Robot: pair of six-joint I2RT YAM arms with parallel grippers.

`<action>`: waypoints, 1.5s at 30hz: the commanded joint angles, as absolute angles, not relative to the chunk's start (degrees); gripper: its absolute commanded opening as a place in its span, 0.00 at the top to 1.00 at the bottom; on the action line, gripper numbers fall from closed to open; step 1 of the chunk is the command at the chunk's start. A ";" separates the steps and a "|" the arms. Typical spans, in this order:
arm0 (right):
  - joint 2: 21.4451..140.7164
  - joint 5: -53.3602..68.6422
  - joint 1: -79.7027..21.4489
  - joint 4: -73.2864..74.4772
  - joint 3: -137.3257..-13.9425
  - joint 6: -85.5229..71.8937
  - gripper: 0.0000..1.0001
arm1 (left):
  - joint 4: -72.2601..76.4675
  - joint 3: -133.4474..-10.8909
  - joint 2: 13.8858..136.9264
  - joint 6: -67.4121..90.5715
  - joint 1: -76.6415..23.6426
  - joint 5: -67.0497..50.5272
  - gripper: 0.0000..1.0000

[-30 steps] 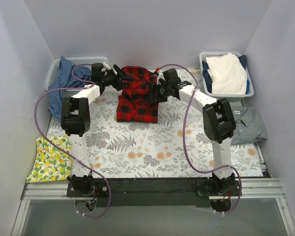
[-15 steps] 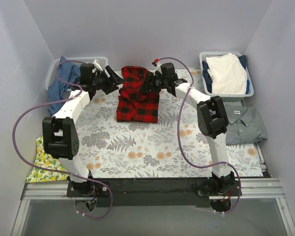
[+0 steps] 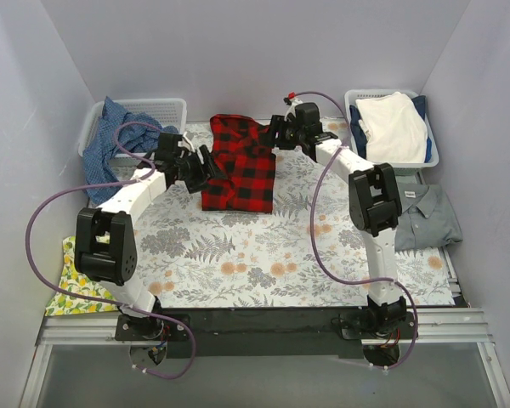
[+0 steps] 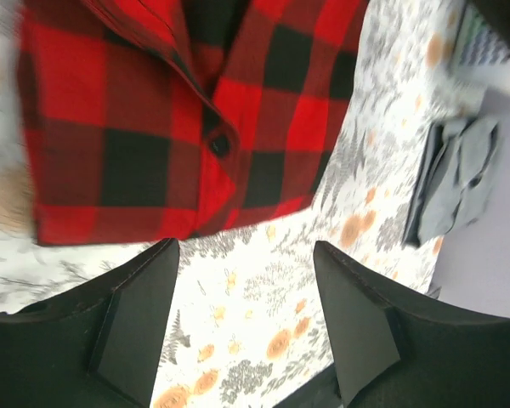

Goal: Fold and stack the long sleeve shirts
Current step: Fold the shirt

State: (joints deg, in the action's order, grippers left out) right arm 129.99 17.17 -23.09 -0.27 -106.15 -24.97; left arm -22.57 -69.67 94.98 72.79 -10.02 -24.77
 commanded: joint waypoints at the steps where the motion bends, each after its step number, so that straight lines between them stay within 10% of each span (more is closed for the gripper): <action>1: 121.48 17.84 -23.64 5.17 -101.97 -18.65 0.38 | -27.24 -69.09 97.11 74.60 -15.46 -20.92 0.35; 13: 116.26 23.46 -25.13 8.08 -93.77 -14.24 0.47 | -23.92 -63.46 100.46 85.69 -18.90 -18.72 0.29; 28: 134.55 24.53 -28.30 14.59 -107.23 -15.38 0.98 | -34.44 -59.51 89.22 84.20 -18.98 -9.23 0.27; 45: 106.63 13.88 -39.97 15.29 -62.05 -22.49 0.99 | -35.33 -70.12 95.01 79.99 -17.32 -6.06 0.23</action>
